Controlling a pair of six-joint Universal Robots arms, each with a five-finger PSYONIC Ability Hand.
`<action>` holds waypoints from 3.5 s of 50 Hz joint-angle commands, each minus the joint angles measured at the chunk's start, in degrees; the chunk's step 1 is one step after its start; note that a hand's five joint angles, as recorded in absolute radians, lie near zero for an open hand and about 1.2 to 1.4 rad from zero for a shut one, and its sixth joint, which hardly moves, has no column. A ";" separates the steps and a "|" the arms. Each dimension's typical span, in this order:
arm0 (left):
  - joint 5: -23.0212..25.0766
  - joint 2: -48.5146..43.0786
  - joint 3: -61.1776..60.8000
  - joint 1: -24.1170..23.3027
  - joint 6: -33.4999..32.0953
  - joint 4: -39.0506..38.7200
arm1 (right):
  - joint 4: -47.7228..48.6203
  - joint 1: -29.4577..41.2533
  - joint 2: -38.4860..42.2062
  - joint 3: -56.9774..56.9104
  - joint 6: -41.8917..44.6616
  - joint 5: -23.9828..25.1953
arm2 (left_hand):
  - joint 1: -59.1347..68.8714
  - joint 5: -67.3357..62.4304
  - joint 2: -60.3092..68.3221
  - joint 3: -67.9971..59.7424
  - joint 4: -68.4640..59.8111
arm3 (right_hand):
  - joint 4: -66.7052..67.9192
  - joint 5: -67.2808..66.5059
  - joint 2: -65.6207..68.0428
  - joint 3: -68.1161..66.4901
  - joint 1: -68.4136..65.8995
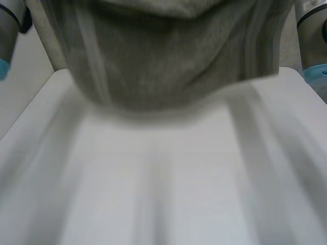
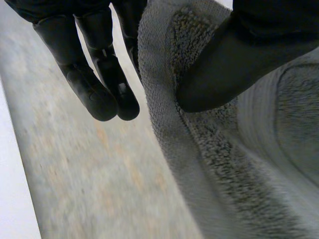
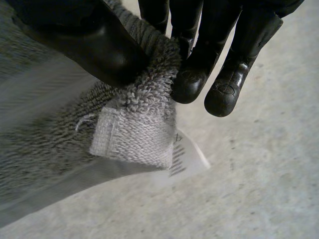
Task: Fold the towel.
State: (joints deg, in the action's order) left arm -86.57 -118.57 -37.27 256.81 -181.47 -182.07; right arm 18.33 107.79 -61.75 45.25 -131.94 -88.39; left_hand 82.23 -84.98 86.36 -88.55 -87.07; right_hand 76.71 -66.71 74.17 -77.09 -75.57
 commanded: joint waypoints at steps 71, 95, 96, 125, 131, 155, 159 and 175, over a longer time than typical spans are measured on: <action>1.15 -3.33 -40.43 0.09 -14.88 -9.62 | -24.57 -7.24 -1.78 37.69 -21.35 6.21 | -2.23 14.98 -6.36 8.55 7.07 | -31.62 31.62 -29.09 32.01 30.48; -3.08 -8.26 -35.68 0.09 -15.67 -9.54 | -13.41 -10.32 -8.73 56.16 -10.45 7.79 | -2.23 14.98 -6.36 8.55 7.07 | -37.35 37.35 -34.82 37.74 36.21; -3.17 -8.26 -35.68 0.09 -16.11 -9.62 | -13.41 -10.32 -8.74 56.17 -10.44 7.80 | -2.23 14.98 -6.36 8.55 7.07 | -37.35 37.35 -34.82 37.74 36.21; -3.26 -7.82 -36.56 -0.08 -16.81 -9.62 | -12.00 -12.69 -19.63 71.19 -8.33 18.69 | -2.23 14.98 -6.36 8.55 7.07 | -47.93 47.93 -45.40 48.32 46.79; -3.26 -7.47 -36.82 -0.34 -16.73 -9.54 | -10.51 -12.69 -20.08 73.13 -8.25 18.78 | -2.23 14.98 -6.36 8.55 7.07 | -50.13 50.14 -47.60 50.52 49.00; -3.26 -7.73 -37.00 -0.96 -16.64 -9.54 | -2.42 -12.16 -18.14 75.68 -8.51 16.85 | -2.23 14.98 -6.36 8.55 7.07 | -49.30 49.30 -46.77 49.69 48.16; -3.26 -7.91 -37.00 -0.96 -16.73 -9.54 | -1.89 -11.99 -17.26 75.68 -8.51 16.14 | -2.23 14.98 -6.36 8.55 7.07 | -47.45 47.45 -44.91 47.83 46.31; -3.17 -7.73 -37.35 -1.22 -16.81 -9.45 | -2.33 -11.99 -11.46 72.08 -8.60 14.12 | -2.23 14.98 -6.36 8.55 7.07 | -12.29 12.29 -9.76 12.68 11.15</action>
State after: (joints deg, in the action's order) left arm -89.82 -126.60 -74.28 255.76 -198.29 -191.59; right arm 16.57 95.94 -74.31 118.74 -140.38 -73.89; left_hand 82.18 -84.95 86.70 -88.64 -87.37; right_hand 53.16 -42.84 53.58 -53.19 -53.54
